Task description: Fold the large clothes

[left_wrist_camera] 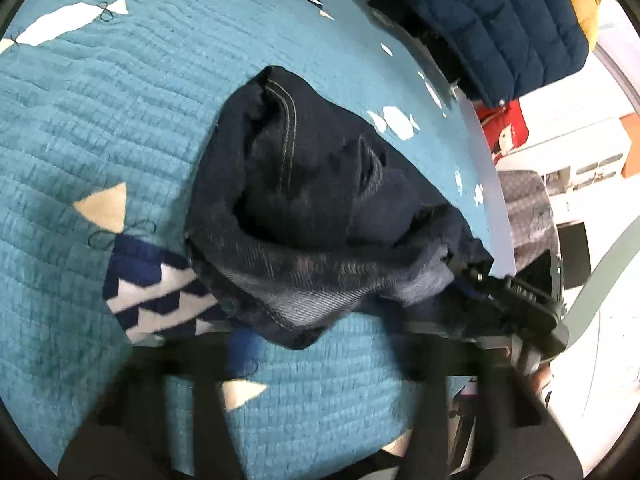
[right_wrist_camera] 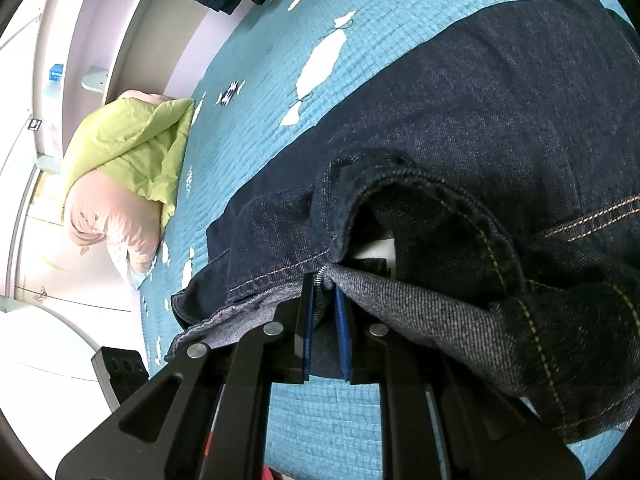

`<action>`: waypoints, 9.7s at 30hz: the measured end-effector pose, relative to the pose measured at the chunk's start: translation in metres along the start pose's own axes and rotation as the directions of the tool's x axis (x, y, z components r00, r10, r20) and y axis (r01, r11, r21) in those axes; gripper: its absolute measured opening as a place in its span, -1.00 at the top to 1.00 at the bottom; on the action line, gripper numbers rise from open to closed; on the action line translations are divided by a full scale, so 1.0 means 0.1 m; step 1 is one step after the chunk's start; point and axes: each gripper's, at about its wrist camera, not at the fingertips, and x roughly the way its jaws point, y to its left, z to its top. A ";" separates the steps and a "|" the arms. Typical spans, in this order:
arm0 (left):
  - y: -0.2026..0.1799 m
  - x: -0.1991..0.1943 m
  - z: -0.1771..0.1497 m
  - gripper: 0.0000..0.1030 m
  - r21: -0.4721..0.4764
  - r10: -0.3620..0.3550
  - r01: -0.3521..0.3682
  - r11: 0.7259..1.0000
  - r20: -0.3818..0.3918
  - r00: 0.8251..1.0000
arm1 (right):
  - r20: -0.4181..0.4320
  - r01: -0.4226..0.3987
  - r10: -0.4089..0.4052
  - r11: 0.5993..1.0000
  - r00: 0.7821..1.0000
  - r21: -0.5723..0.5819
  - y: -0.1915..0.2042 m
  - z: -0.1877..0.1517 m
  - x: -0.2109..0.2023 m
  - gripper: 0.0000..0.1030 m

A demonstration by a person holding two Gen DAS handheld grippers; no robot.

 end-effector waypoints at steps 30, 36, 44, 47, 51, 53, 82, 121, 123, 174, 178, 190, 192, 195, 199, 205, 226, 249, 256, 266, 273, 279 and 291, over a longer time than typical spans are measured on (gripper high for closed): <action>0.41 -0.08 -0.57 0.95 0.206 0.332 -0.285 0.936 -0.256 0.908 | -0.252 0.152 -0.197 0.971 0.947 -0.185 0.10 -1.06 -0.55 0.62; 0.19 -0.18 -0.55 0.37 0.357 0.495 -0.409 0.840 -0.193 0.847 | -0.367 0.176 -0.197 0.980 0.909 -0.091 -0.26 -1.18 -0.23 0.52; -0.02 -0.40 -0.42 0.37 0.339 0.472 -0.413 0.845 -0.111 0.875 | -0.343 0.161 -0.226 0.965 0.912 -0.207 0.16 -1.14 -0.28 0.50; -0.32 -0.46 -0.32 0.37 0.338 0.387 -0.341 0.877 -0.074 0.919 | -0.332 0.099 -0.199 0.950 0.922 -0.294 0.40 -1.13 -0.52 0.36; -0.81 -0.48 -0.18 0.37 0.371 0.287 -0.267 0.889 0.003 0.958 | -0.255 0.054 -0.137 0.950 0.957 -0.308 0.53 -0.94 -0.84 0.35; -0.94 -0.44 -0.18 0.37 0.372 0.253 -0.243 0.896 0.023 0.967 | -0.153 0.107 -0.164 0.939 0.975 -0.326 0.52 -0.83 -0.97 0.35; -1.11 0.32 -0.37 0.72 0.372 0.235 -0.191 0.908 -0.076 0.969 | -0.148 0.240 -0.280 0.940 0.948 -0.241 -0.12 -0.74 -0.68 0.72; -1.71 0.93 -0.46 0.74 0.588 0.399 -0.328 0.740 0.009 0.917 | 0.004 0.205 -0.213 0.931 0.977 -0.301 0.04 -0.22 -0.48 0.76; -1.74 0.99 -0.32 0.74 0.577 0.380 -0.334 0.745 0.044 0.924 | 0.066 0.210 -0.200 0.929 0.978 -0.305 0.18 -0.13 -0.24 0.76; -0.68 1.30 0.88 0.95 0.332 0.542 -0.651 0.682 0.369 0.755 | 0.352 0.368 -0.269 0.895 0.897 -0.254 -1.22 1.31 -0.38 1.00; -0.73 1.37 0.85 0.95 0.324 0.576 -0.694 0.643 0.392 0.717 | 0.358 0.347 -0.252 0.908 0.899 -0.233 -1.28 1.29 -0.37 1.00; -1.24 1.11 0.51 -0.32 0.414 0.560 -0.623 0.664 0.277 0.781 | 0.319 0.359 -0.289 0.914 0.903 -0.189 -0.80 1.04 -1.03 -0.68; -1.41 1.09 0.38 -0.62 0.450 0.535 -0.589 0.671 0.256 0.805 | 0.323 0.380 -0.304 0.902 0.897 -0.207 -0.77 0.94 -1.21 -0.76; -1.58 1.09 0.23 -0.67 0.478 0.486 -0.520 0.708 0.206 0.850 | 0.316 0.434 -0.363 0.880 0.877 -0.193 -0.84 0.84 -1.38 -0.80; -1.79 1.13 0.01 -0.73 0.524 0.475 -0.505 0.685 0.203 0.856 | 0.267 0.481 -0.436 0.867 0.859 -0.129 -1.11 0.73 -1.49 -0.80; -1.86 1.27 -0.30 -0.73 0.558 0.469 -0.456 0.693 0.130 0.873 | 0.160 0.451 -0.438 0.891 0.885 -0.055 -1.59 0.62 -1.33 -0.80; -1.82 1.44 -0.19 -0.73 0.486 0.475 -0.447 0.751 0.072 0.877 | 0.041 0.360 -0.359 0.932 0.933 -0.041 -1.51 0.51 -0.86 0.03; -2.43 2.30 1.12 0.82 0.351 0.399 -0.346 0.870 -0.089 0.913 | 0.107 0.352 -0.354 0.935 0.929 0.033 -1.55 0.44 -0.88 0.28; -2.22 2.86 1.14 0.82 0.369 0.470 -0.383 0.847 -0.179 0.865 | 0.113 0.324 -0.329 0.944 0.938 0.057 -1.61 0.39 -0.93 0.26; -2.15 2.56 0.71 0.82 0.365 0.503 -0.423 0.829 -0.158 0.850 | 0.108 0.338 -0.342 0.940 0.933 0.053 -1.56 0.40 -0.91 0.24; -2.36 2.31 0.31 0.82 0.449 0.582 -0.505 0.737 -0.041 0.812 | 0.089 0.348 -0.351 0.936 0.932 0.048 -1.55 0.45 -0.89 0.24; -2.33 2.16 -0.02 0.82 0.458 0.572 -0.533 0.711 0.064 0.818 | 0.084 0.344 -0.347 0.938 0.934 0.046 -1.55 0.47 -0.87 0.24; -2.14 1.94 -0.53 0.82 0.476 0.550 -0.492 0.729 0.020 0.835 | 0.068 0.374 -0.375 0.927 0.925 0.030 -1.51 0.50 -0.82 0.23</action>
